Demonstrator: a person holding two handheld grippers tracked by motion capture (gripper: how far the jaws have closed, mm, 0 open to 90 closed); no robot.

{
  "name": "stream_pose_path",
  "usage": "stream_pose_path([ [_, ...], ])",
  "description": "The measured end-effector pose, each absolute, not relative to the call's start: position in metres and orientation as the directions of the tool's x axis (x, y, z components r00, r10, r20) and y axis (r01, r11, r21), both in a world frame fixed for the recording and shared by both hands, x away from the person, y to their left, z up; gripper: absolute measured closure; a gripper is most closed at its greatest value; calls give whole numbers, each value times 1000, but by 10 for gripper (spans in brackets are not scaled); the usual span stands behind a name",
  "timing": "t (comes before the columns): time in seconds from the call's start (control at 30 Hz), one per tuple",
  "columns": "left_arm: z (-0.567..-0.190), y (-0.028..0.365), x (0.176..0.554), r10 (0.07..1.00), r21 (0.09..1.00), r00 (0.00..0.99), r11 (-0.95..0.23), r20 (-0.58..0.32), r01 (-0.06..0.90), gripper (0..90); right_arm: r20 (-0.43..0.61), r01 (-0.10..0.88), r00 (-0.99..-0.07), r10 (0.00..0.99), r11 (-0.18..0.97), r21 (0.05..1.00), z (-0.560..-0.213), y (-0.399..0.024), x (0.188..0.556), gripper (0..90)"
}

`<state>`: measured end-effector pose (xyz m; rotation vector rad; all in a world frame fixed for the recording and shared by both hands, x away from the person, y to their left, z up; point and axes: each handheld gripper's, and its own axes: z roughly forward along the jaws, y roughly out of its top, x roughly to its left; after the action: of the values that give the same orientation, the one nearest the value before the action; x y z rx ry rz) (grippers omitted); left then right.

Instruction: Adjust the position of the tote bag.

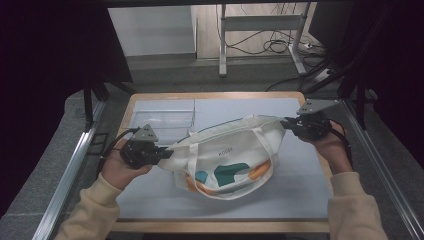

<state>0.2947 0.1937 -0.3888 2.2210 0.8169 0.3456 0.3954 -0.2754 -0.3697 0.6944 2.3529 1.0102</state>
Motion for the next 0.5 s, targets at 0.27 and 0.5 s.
stream_pose_path([
  [0.27,-375,194,311,654,712,755,-553,51,432,847,-234,264,-740,630,593,760,-364,-277,389,801],
  [0.5,-373,198,324,654,720,756,-539,32,436,846,-232,267,-738,633,590,762,-362,-281,377,801],
])
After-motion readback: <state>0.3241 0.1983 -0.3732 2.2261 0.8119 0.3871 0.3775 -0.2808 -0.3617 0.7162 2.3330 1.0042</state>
